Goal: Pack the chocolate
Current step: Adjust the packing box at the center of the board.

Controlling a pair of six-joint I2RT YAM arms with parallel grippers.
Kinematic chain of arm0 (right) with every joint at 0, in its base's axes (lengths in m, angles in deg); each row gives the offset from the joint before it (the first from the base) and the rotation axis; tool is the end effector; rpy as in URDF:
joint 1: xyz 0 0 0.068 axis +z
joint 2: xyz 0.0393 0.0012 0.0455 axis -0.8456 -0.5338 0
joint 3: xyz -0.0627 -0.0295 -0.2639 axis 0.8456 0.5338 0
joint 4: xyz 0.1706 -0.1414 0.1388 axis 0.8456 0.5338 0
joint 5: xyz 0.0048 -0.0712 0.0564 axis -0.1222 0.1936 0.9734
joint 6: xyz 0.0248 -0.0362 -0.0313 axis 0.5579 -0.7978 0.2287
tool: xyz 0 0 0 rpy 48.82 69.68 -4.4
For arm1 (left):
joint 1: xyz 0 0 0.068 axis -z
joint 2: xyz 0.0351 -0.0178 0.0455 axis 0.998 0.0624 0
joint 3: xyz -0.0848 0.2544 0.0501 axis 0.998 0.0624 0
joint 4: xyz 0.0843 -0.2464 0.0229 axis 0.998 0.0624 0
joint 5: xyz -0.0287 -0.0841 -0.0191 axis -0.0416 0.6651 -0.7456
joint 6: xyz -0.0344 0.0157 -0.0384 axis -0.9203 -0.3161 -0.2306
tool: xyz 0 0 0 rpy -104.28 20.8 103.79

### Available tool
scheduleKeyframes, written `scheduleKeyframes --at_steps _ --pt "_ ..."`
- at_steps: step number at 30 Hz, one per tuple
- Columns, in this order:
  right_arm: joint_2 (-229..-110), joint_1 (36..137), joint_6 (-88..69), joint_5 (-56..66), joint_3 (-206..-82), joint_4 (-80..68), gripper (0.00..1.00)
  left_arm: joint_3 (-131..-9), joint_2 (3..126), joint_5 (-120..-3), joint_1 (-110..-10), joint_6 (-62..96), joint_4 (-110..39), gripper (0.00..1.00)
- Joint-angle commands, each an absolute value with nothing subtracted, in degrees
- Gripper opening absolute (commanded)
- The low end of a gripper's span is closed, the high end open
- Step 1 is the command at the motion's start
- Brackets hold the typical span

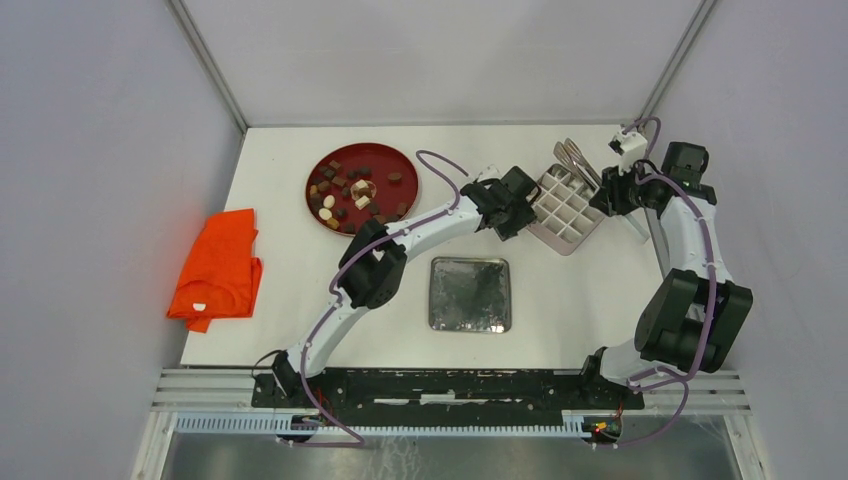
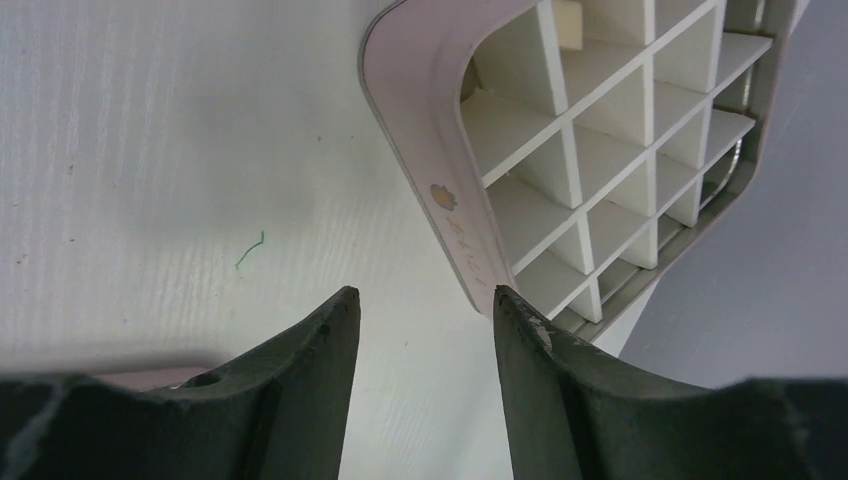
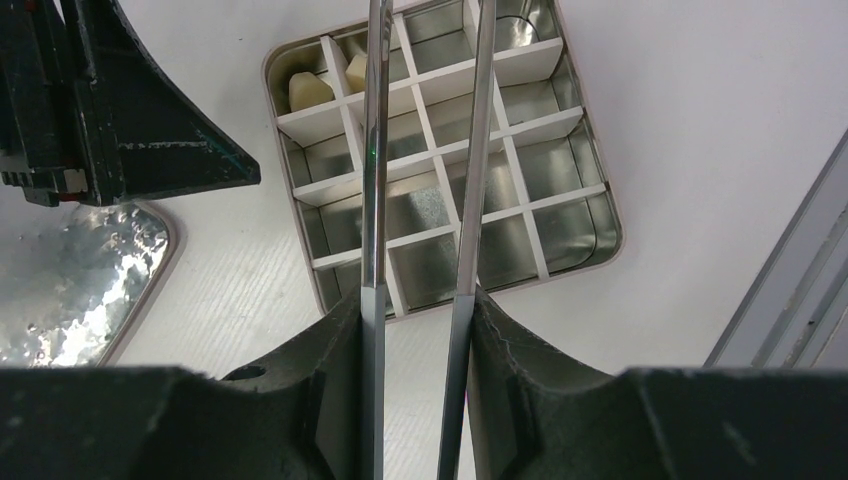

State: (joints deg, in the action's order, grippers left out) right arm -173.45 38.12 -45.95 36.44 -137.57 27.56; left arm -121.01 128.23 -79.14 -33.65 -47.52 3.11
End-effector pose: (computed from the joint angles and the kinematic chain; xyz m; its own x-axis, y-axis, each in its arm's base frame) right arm 0.3046 -0.0848 0.2876 -0.5691 -0.2063 -0.7960 -0.4628 0.8805 0.1027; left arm 0.3306 -0.4254 0.1912 -0.8183 -0.5063 -0.2721 -0.2898 0.7723 -0.5653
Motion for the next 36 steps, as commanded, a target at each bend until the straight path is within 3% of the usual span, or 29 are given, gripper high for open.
scheduleKeyframes --at_steps 1,16,33,36 --pt "-173.27 37.74 -47.07 39.6 -136.92 24.82 0.0 -123.76 128.43 -81.44 -33.78 -50.09 -1.44 0.59" --pt "-172.24 37.16 -47.83 40.87 -134.37 24.76 0.0 -126.88 134.47 -80.46 -34.87 -51.46 -6.07 0.6" --pt "-171.17 36.67 -47.43 42.37 -134.27 24.98 0.0 -118.23 126.37 -83.9 -35.77 -43.05 0.1 0.33" --pt "-171.18 36.73 -47.41 42.64 -134.14 25.14 0.0 -118.11 125.18 -85.36 -36.02 -39.88 1.96 0.24"
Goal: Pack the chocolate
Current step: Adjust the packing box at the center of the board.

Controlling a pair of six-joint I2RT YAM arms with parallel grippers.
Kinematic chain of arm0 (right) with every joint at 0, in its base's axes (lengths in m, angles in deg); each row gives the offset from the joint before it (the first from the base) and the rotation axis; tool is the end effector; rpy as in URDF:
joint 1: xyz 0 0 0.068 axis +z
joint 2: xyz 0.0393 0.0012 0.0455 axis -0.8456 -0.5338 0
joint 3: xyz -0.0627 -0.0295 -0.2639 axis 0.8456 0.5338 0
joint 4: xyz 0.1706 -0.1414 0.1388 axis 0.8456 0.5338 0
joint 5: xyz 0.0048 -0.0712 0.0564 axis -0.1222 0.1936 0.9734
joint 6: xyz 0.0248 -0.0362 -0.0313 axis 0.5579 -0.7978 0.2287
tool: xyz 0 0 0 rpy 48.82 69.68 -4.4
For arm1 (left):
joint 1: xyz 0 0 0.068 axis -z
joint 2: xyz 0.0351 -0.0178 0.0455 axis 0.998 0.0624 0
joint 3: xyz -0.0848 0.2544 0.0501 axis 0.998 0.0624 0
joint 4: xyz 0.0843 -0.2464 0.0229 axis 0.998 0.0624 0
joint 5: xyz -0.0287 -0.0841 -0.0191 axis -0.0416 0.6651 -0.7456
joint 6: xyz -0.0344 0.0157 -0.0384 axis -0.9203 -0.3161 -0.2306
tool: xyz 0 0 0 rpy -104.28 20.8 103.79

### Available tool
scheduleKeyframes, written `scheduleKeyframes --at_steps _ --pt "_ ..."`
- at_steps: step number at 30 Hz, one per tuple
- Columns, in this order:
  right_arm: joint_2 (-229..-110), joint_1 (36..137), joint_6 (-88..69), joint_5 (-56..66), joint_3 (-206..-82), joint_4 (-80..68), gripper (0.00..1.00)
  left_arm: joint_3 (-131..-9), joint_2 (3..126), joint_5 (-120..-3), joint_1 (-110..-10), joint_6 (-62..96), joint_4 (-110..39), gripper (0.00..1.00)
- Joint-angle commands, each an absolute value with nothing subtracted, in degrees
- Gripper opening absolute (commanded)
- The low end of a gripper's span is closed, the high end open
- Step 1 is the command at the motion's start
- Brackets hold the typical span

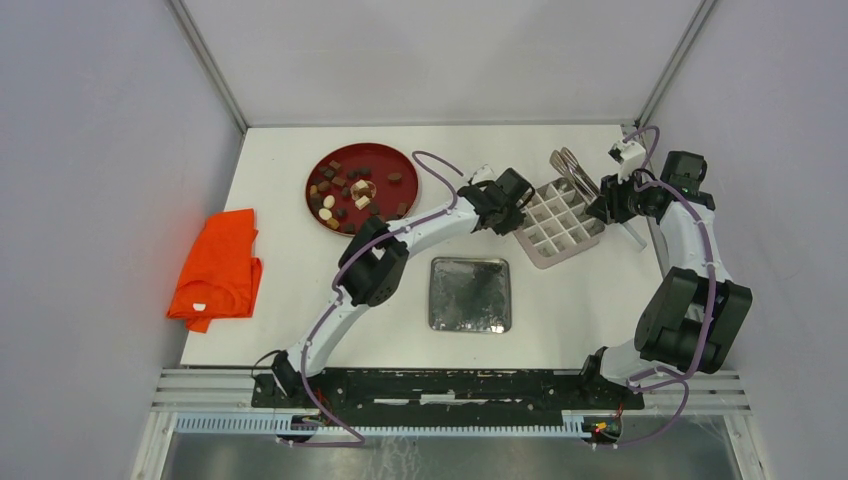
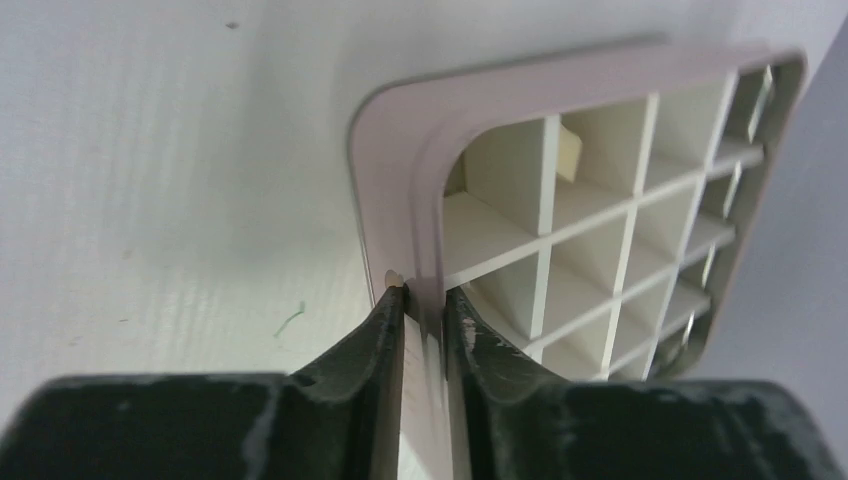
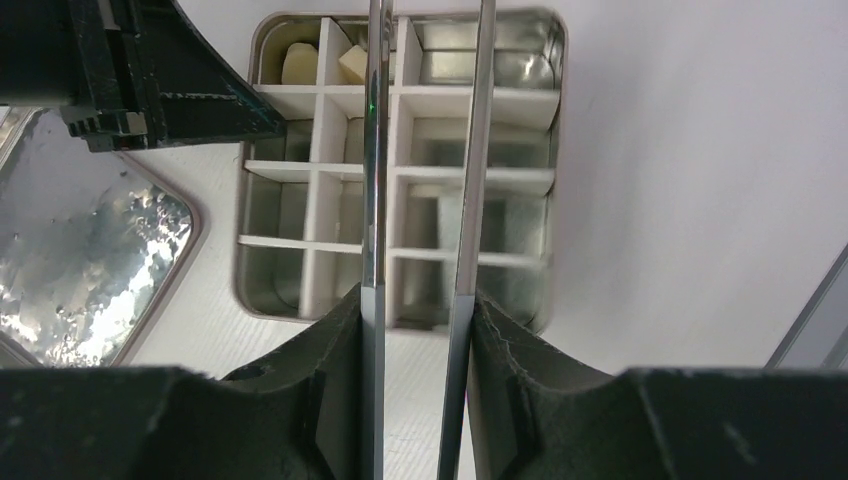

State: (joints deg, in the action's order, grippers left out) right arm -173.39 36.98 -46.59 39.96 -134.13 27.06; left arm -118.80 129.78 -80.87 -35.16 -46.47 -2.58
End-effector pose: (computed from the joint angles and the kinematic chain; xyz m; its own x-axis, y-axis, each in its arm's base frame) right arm 0.2976 -0.0871 0.2707 -0.5846 -0.1769 -0.7918 -0.4811 0.8614 0.1628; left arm 0.3464 -0.4208 0.1717 -0.7887 -0.5321 -0.3079 -0.2874 0.7618 -0.5806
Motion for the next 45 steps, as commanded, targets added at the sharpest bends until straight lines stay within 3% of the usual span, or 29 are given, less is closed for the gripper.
scheduleKeyframes --at_steps 1,14,20,25,39,45 --pt "-171.17 36.71 -47.44 42.64 -134.14 25.23 0.0 -118.11 124.92 -85.92 -36.05 -38.71 2.5 0.22" --pt "-170.32 36.71 -47.22 43.81 -135.13 26.45 0.0 -120.75 123.11 -92.73 -36.16 -31.1 6.74 0.02" --pt "-170.52 36.73 -47.19 45.07 -137.19 28.14 0.0 -120.73 120.19 -103.11 -34.53 -26.33 5.88 0.02" --pt "-170.29 36.72 -47.31 45.71 -137.74 29.11 0.0 -117.91 117.48 -110.33 -32.28 -19.82 -0.97 0.02" --pt "-165.85 35.63 -44.86 47.72 -142.19 28.99 0.0 -103.46 110.64 -117.12 -30.34 -6.03 -22.79 0.02" --pt "-163.55 35.37 -44.58 47.65 -143.56 29.45 0.0 -94.02 106.87 -120.87 -27.82 4.7 -39.31 0.02"
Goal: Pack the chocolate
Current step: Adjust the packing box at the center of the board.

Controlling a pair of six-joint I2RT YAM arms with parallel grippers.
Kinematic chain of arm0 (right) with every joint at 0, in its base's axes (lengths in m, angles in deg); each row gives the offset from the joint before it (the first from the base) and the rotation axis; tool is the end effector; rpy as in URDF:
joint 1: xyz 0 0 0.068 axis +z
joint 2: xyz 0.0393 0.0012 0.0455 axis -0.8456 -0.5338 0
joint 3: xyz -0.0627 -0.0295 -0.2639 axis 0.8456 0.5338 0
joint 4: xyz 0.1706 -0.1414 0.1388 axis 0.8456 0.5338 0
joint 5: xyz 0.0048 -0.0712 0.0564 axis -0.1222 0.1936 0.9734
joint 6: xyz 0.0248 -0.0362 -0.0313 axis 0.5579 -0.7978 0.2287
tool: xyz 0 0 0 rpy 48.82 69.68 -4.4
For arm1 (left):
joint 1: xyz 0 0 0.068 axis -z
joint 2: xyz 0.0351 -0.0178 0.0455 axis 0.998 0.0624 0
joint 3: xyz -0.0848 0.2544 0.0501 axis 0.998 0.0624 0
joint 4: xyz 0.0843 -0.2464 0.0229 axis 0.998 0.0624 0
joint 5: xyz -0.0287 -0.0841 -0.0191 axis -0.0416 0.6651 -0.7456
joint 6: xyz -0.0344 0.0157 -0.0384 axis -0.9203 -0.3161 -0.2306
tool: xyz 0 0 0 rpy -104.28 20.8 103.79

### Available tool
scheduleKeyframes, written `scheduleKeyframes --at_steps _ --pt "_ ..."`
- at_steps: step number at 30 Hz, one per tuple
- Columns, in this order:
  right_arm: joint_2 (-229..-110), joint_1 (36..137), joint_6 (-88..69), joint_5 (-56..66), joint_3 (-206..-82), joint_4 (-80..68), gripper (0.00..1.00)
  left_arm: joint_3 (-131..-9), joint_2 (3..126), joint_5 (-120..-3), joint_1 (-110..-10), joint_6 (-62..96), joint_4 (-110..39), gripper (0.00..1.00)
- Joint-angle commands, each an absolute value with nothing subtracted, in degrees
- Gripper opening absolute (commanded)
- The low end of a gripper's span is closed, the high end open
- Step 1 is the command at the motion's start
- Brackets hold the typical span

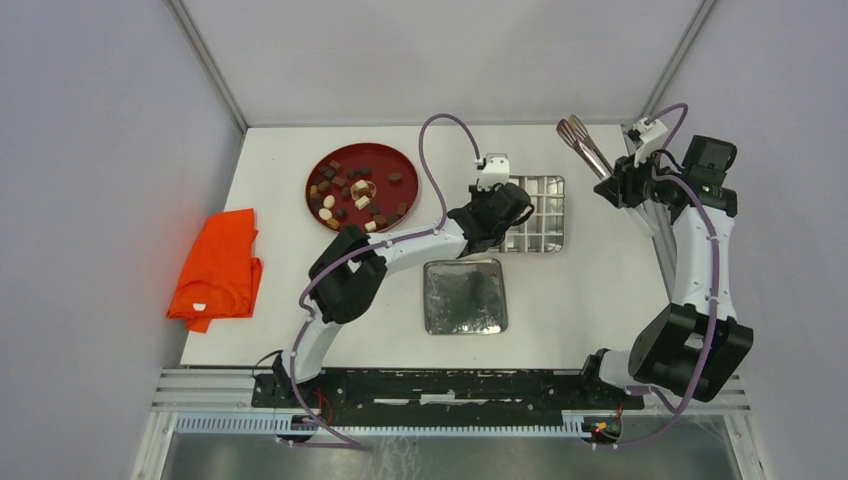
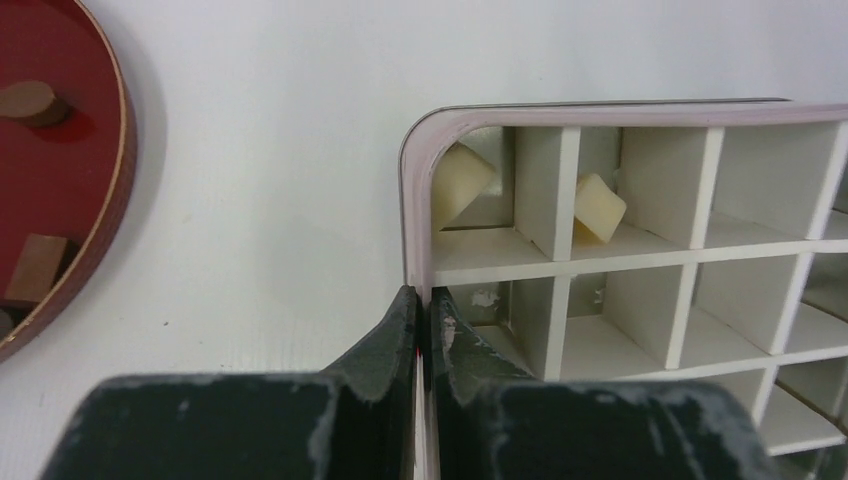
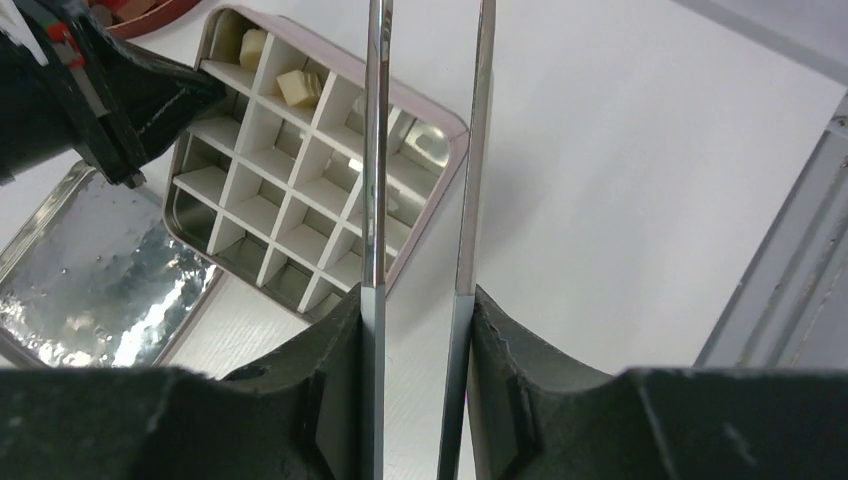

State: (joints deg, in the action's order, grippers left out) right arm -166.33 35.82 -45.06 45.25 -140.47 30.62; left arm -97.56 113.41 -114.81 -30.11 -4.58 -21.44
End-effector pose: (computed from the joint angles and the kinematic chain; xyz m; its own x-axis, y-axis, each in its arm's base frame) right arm 0.2763 -0.0828 0.3379 -0.4355 -0.1738 -0.8832 -0.5266 0.8450 0.0934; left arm 0.2965 -0.3994 0.2264 -0.4225 -0.0635 -0.9041 0.0474 0.9946 -0.0920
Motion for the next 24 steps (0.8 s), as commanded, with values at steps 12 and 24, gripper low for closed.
scheduleKeyframes --at_steps 12,24 --pt "-162.0 34.55 -47.95 47.39 -142.06 32.19 0.0 -93.04 107.45 -120.94 -27.24 5.78 -42.06 0.02" --pt "-163.82 34.01 -51.51 45.82 -141.08 34.98 0.0 -113.41 120.45 -109.55 -30.51 -14.76 -13.01 0.02"
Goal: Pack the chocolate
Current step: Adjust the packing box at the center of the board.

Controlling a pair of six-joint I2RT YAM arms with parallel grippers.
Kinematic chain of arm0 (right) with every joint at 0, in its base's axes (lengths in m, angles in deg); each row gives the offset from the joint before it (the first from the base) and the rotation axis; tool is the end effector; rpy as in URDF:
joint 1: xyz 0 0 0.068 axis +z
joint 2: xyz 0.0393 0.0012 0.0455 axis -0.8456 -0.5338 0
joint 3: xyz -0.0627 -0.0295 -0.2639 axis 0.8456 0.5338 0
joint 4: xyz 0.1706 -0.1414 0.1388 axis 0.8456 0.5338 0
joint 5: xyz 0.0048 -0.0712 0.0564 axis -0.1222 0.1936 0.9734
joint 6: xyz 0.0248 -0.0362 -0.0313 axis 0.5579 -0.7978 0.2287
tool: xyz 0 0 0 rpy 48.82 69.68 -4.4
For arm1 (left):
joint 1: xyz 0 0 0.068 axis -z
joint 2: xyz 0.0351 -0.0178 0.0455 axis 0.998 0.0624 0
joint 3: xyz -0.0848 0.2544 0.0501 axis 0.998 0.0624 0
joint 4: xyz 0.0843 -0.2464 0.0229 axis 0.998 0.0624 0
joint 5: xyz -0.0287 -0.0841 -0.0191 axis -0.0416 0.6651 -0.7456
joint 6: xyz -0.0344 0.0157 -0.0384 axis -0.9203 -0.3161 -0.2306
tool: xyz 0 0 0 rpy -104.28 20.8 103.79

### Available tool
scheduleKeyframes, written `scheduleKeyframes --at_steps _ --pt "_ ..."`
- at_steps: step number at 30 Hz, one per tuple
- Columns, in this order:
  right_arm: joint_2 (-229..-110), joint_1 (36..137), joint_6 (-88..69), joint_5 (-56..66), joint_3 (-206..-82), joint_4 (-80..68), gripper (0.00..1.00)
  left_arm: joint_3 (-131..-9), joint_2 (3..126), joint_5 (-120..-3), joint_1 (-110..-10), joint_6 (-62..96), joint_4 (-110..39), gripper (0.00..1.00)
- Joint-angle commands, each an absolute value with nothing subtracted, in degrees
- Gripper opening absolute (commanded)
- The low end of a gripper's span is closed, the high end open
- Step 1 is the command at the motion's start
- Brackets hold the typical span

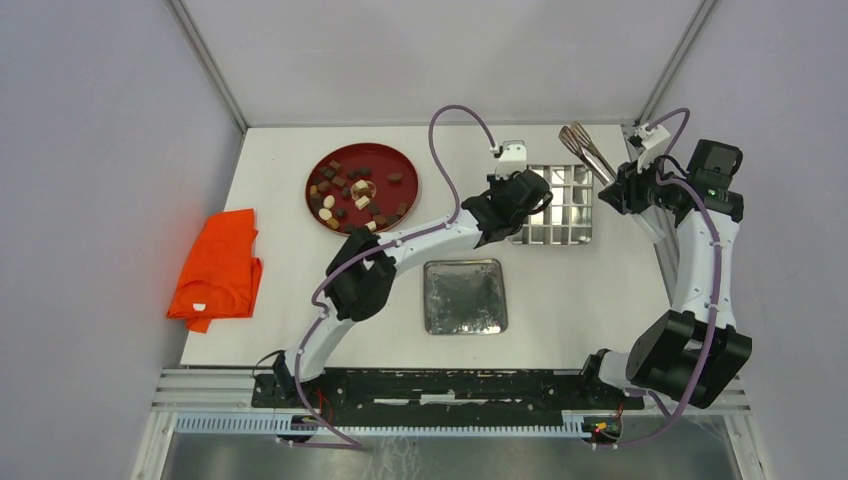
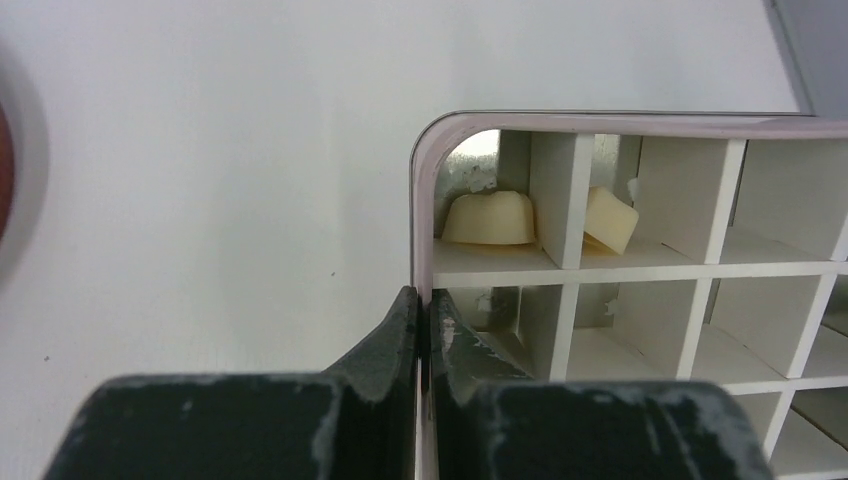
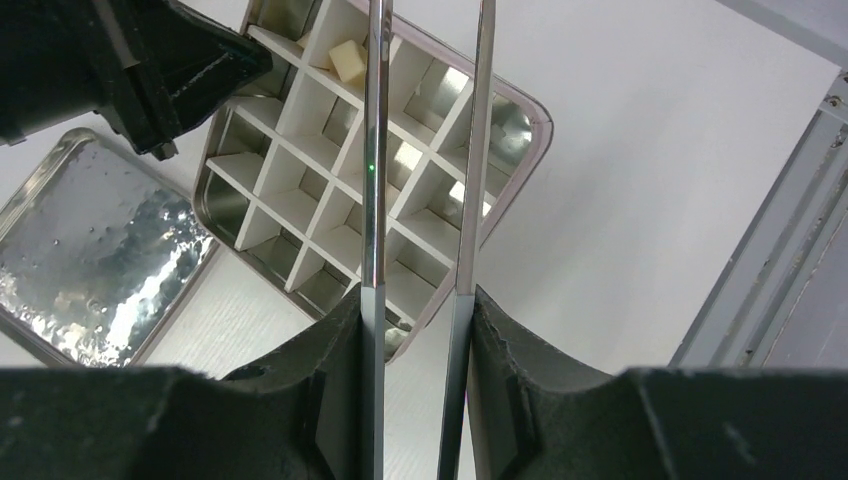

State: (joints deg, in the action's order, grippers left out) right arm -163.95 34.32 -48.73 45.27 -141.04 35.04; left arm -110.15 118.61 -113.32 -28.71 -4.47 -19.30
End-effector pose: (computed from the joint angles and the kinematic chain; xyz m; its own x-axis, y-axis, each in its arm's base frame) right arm 0.2608 -0.0843 0.3465 -0.4274 -0.2079 -0.8798 -0.5305 0.8457 0.0579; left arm 0.3014 -0.4311 0.2515 -0.3922 -0.1198 -0.9120 0.0987 0.9803 -0.1712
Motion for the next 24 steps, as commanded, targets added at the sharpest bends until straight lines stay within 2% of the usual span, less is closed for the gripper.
scheduleKeyframes --at_steps 1,5,14,18,24 --pt "-163.95 34.01 -51.82 45.57 -140.86 35.07 0.0 -112.72 120.25 -109.43 -30.62 -14.98 -13.5 0.02" --pt "-163.76 34.01 -52.07 45.42 -140.51 35.0 0.0 -108.18 117.97 -112.13 -30.21 -11.33 -18.95 0.02" --pt "-163.05 34.01 -50.82 47.54 -142.1 35.33 0.0 -94.81 110.84 -118.88 -29.49 17.27 -46.37 0.02" --pt "-162.87 33.96 -52.24 48.0 -141.18 36.25 0.0 -97.56 111.83 -117.48 -29.56 17.71 -43.99 0.02" --pt "-163.21 34.01 -54.67 46.04 -139.31 37.24 0.0 -107.44 117.37 -111.8 -30.6 2.32 -26.44 0.02"
